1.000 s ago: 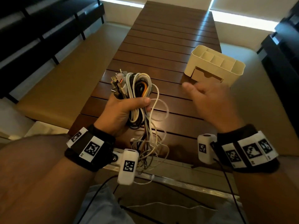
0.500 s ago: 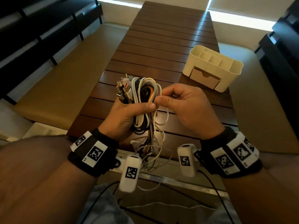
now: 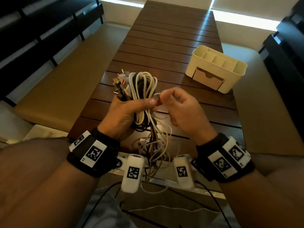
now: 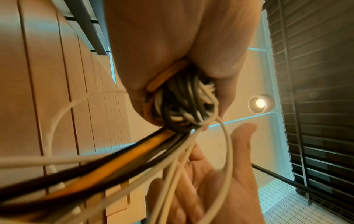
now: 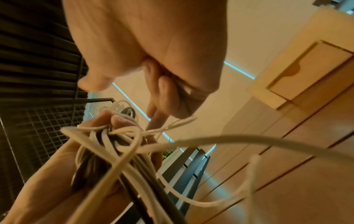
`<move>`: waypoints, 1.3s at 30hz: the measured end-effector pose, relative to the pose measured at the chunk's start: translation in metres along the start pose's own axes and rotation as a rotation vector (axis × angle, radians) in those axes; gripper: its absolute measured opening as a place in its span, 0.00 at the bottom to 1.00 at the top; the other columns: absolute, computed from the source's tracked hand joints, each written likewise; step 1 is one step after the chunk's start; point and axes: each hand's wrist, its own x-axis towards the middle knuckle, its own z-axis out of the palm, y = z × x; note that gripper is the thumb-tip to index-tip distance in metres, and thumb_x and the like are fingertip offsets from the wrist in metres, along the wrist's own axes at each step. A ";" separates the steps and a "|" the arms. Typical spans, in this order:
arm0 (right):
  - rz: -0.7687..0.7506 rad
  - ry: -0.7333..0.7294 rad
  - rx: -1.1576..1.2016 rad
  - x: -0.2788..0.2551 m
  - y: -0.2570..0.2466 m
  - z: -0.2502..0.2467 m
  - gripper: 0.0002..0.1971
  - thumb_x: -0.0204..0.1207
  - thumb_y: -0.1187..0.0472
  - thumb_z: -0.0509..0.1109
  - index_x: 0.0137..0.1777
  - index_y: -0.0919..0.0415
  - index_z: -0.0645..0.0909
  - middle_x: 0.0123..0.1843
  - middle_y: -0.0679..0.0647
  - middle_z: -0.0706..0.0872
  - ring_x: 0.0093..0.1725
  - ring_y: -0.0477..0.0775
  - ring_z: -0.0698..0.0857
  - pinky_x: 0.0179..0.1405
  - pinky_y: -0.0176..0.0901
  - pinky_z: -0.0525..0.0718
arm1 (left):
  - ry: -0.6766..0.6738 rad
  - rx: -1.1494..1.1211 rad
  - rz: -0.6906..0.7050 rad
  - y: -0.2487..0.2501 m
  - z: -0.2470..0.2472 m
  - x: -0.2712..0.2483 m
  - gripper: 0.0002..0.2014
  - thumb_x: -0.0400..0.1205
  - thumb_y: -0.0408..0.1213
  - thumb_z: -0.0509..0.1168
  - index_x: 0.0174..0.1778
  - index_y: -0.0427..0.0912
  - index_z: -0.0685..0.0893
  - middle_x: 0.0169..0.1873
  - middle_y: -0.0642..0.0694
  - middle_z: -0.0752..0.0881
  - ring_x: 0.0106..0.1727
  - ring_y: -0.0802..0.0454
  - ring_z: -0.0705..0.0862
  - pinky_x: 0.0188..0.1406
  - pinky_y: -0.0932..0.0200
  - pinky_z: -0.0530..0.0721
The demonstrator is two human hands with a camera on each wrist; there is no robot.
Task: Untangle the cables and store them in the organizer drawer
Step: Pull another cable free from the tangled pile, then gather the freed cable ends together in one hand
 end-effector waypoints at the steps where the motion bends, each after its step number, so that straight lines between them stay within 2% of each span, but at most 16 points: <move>1: 0.029 -0.054 0.009 -0.001 0.000 0.001 0.24 0.63 0.44 0.72 0.55 0.59 0.81 0.40 0.45 0.90 0.27 0.33 0.84 0.26 0.23 0.77 | 0.033 -0.027 -0.012 0.000 -0.003 0.001 0.15 0.73 0.23 0.71 0.55 0.36 0.88 0.46 0.33 0.89 0.50 0.29 0.87 0.56 0.33 0.86; 3: 0.025 -0.098 -0.096 -0.002 0.002 0.003 0.26 0.60 0.45 0.78 0.58 0.51 0.82 0.53 0.47 0.91 0.43 0.33 0.89 0.40 0.27 0.85 | 0.078 -0.053 -0.046 -0.001 -0.006 0.001 0.19 0.74 0.24 0.71 0.62 0.36 0.86 0.49 0.32 0.88 0.53 0.29 0.87 0.57 0.32 0.85; 5: 0.002 -0.064 -0.224 -0.001 0.005 0.004 0.27 0.59 0.46 0.83 0.59 0.46 0.81 0.56 0.41 0.90 0.55 0.32 0.87 0.51 0.31 0.85 | 0.113 -0.043 -0.063 -0.003 -0.008 0.002 0.18 0.74 0.25 0.72 0.61 0.34 0.86 0.45 0.35 0.88 0.47 0.36 0.87 0.54 0.36 0.85; 8: -0.019 0.003 -0.369 0.002 0.009 0.005 0.31 0.59 0.44 0.86 0.62 0.46 0.80 0.57 0.37 0.88 0.58 0.29 0.83 0.50 0.30 0.79 | 0.156 -0.065 -0.109 -0.003 -0.007 0.004 0.21 0.73 0.28 0.72 0.63 0.31 0.84 0.42 0.37 0.88 0.43 0.44 0.89 0.47 0.46 0.88; 10: 0.008 0.004 -0.384 0.002 0.012 0.005 0.34 0.59 0.44 0.86 0.65 0.47 0.79 0.58 0.37 0.88 0.59 0.30 0.83 0.53 0.33 0.79 | 0.165 -0.083 -0.142 -0.003 -0.007 0.005 0.24 0.72 0.30 0.73 0.65 0.29 0.82 0.41 0.38 0.88 0.41 0.46 0.89 0.41 0.52 0.88; 16: 0.071 -0.063 -0.383 0.003 0.016 0.003 0.42 0.59 0.41 0.85 0.74 0.46 0.75 0.63 0.37 0.87 0.65 0.33 0.81 0.65 0.36 0.80 | 0.135 -0.147 -0.139 -0.004 -0.003 0.004 0.14 0.74 0.29 0.70 0.55 0.33 0.84 0.33 0.41 0.84 0.35 0.48 0.85 0.34 0.53 0.86; 18: 0.140 -0.204 -0.278 0.003 0.019 0.004 0.36 0.62 0.45 0.85 0.72 0.46 0.78 0.61 0.40 0.88 0.61 0.35 0.85 0.62 0.41 0.84 | 0.116 -0.193 -0.156 -0.001 -0.002 0.003 0.07 0.75 0.30 0.69 0.48 0.36 0.84 0.31 0.42 0.84 0.34 0.48 0.85 0.36 0.52 0.87; 20: 0.203 -0.341 -0.270 0.001 0.026 0.007 0.22 0.67 0.51 0.84 0.60 0.45 0.84 0.50 0.44 0.91 0.48 0.39 0.89 0.52 0.44 0.88 | 0.086 -0.213 -0.175 0.004 -0.004 0.004 0.04 0.75 0.33 0.69 0.44 0.38 0.83 0.31 0.44 0.83 0.37 0.48 0.84 0.39 0.52 0.87; 22: 0.211 -0.378 -0.332 0.002 0.034 0.010 0.10 0.69 0.53 0.82 0.49 0.48 0.86 0.44 0.50 0.91 0.43 0.50 0.90 0.53 0.58 0.88 | 0.076 -0.220 -0.184 0.008 -0.007 0.005 0.05 0.75 0.35 0.68 0.43 0.38 0.81 0.32 0.45 0.82 0.39 0.48 0.83 0.40 0.55 0.87; 23: 0.219 -0.398 -0.345 0.002 0.036 0.011 0.09 0.70 0.53 0.81 0.47 0.50 0.86 0.44 0.53 0.91 0.44 0.53 0.90 0.55 0.61 0.87 | 0.076 -0.242 -0.188 0.009 -0.008 0.005 0.05 0.75 0.36 0.68 0.43 0.38 0.81 0.32 0.45 0.81 0.39 0.48 0.82 0.40 0.56 0.87; 25: 0.233 -0.450 -0.393 0.006 0.035 0.008 0.09 0.72 0.54 0.80 0.49 0.53 0.86 0.46 0.54 0.91 0.45 0.54 0.90 0.57 0.60 0.87 | 0.065 -0.297 -0.203 0.011 -0.010 0.004 0.05 0.75 0.36 0.66 0.41 0.39 0.80 0.31 0.45 0.80 0.39 0.49 0.79 0.41 0.59 0.87; 27: 0.249 -0.487 -0.461 0.008 0.031 0.003 0.07 0.74 0.55 0.79 0.49 0.53 0.86 0.46 0.52 0.91 0.46 0.51 0.90 0.56 0.52 0.88 | 0.040 -0.330 -0.211 0.012 -0.011 0.004 0.05 0.77 0.37 0.64 0.38 0.40 0.81 0.29 0.47 0.80 0.36 0.51 0.79 0.42 0.61 0.86; 30: 0.262 -0.515 -0.542 0.010 0.027 -0.007 0.04 0.76 0.53 0.77 0.45 0.50 0.86 0.41 0.45 0.90 0.41 0.41 0.88 0.44 0.37 0.84 | 0.009 -0.396 -0.185 0.015 -0.012 0.004 0.06 0.78 0.37 0.64 0.36 0.40 0.80 0.30 0.49 0.79 0.32 0.56 0.79 0.41 0.61 0.85; 33: 0.274 -0.515 -0.642 0.012 0.028 -0.017 0.07 0.75 0.47 0.77 0.44 0.48 0.85 0.40 0.44 0.90 0.38 0.38 0.88 0.44 0.40 0.83 | -0.005 -0.461 -0.143 0.017 -0.013 0.005 0.05 0.75 0.38 0.67 0.36 0.41 0.78 0.32 0.51 0.79 0.31 0.58 0.79 0.39 0.61 0.83; 36: 0.263 -0.504 -0.611 0.011 0.026 -0.028 0.08 0.76 0.46 0.75 0.44 0.48 0.84 0.33 0.42 0.87 0.32 0.37 0.83 0.37 0.37 0.77 | 0.011 -0.495 -0.117 0.019 -0.017 0.006 0.05 0.76 0.39 0.66 0.37 0.43 0.78 0.31 0.52 0.79 0.29 0.59 0.79 0.38 0.61 0.81; 39: 0.222 -0.491 -0.391 0.008 0.024 -0.041 0.11 0.75 0.41 0.71 0.45 0.46 0.88 0.33 0.44 0.85 0.34 0.49 0.81 0.35 0.44 0.76 | -0.020 -0.548 -0.099 0.022 -0.025 0.007 0.03 0.77 0.39 0.64 0.40 0.45 0.80 0.30 0.54 0.78 0.28 0.60 0.78 0.37 0.62 0.81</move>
